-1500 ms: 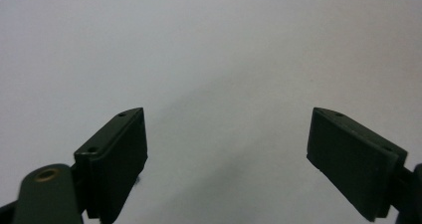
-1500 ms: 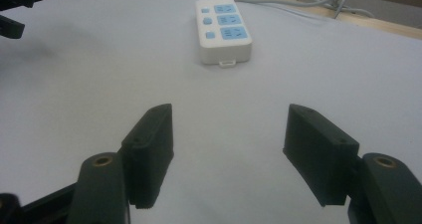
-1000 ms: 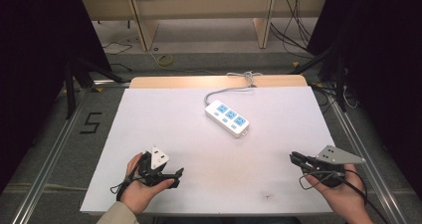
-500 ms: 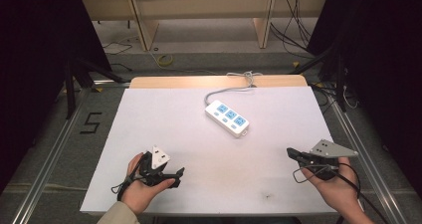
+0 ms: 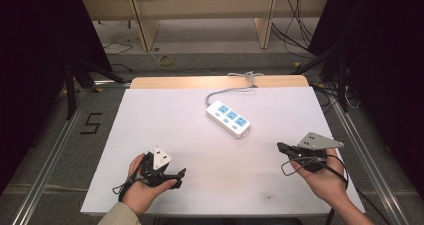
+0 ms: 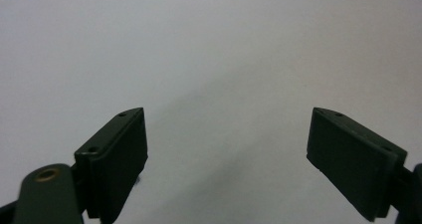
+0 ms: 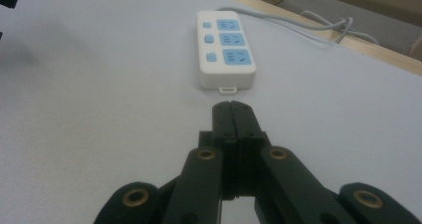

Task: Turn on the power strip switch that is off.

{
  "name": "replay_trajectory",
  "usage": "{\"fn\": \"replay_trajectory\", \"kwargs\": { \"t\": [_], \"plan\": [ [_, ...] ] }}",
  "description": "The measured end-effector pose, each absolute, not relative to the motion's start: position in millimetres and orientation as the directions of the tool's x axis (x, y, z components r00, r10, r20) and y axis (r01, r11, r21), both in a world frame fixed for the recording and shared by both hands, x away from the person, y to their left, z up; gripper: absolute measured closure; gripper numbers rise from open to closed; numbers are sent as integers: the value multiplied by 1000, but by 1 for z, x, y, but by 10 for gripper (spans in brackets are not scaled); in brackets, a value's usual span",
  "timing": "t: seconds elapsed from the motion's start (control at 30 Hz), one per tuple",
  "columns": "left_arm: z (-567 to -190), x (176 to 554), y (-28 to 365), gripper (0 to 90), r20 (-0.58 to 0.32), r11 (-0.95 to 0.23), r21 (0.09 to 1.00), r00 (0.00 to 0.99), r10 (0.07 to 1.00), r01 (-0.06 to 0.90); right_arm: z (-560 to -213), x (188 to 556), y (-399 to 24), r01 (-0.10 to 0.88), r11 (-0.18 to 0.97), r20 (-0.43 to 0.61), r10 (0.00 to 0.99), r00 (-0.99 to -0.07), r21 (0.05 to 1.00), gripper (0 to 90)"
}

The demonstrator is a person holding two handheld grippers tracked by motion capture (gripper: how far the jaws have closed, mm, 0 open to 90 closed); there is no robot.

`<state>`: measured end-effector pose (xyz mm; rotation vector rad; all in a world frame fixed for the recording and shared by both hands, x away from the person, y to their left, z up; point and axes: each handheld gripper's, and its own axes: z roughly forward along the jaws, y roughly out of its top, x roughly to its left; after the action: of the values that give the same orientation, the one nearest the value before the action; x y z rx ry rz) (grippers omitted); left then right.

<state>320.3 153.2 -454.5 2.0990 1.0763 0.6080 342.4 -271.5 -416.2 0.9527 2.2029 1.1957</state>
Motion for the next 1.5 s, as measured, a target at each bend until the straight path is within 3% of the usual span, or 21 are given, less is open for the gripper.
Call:
{"fn": "replay_trajectory", "kwargs": {
  "t": [1.5],
  "plan": [
    [-456, 321, 151, 157, 94, -424, 750, 553, 828, 507, -415, 390, -232, 360, 391, -60, 744, -666, 847, 900]
  ]
}}
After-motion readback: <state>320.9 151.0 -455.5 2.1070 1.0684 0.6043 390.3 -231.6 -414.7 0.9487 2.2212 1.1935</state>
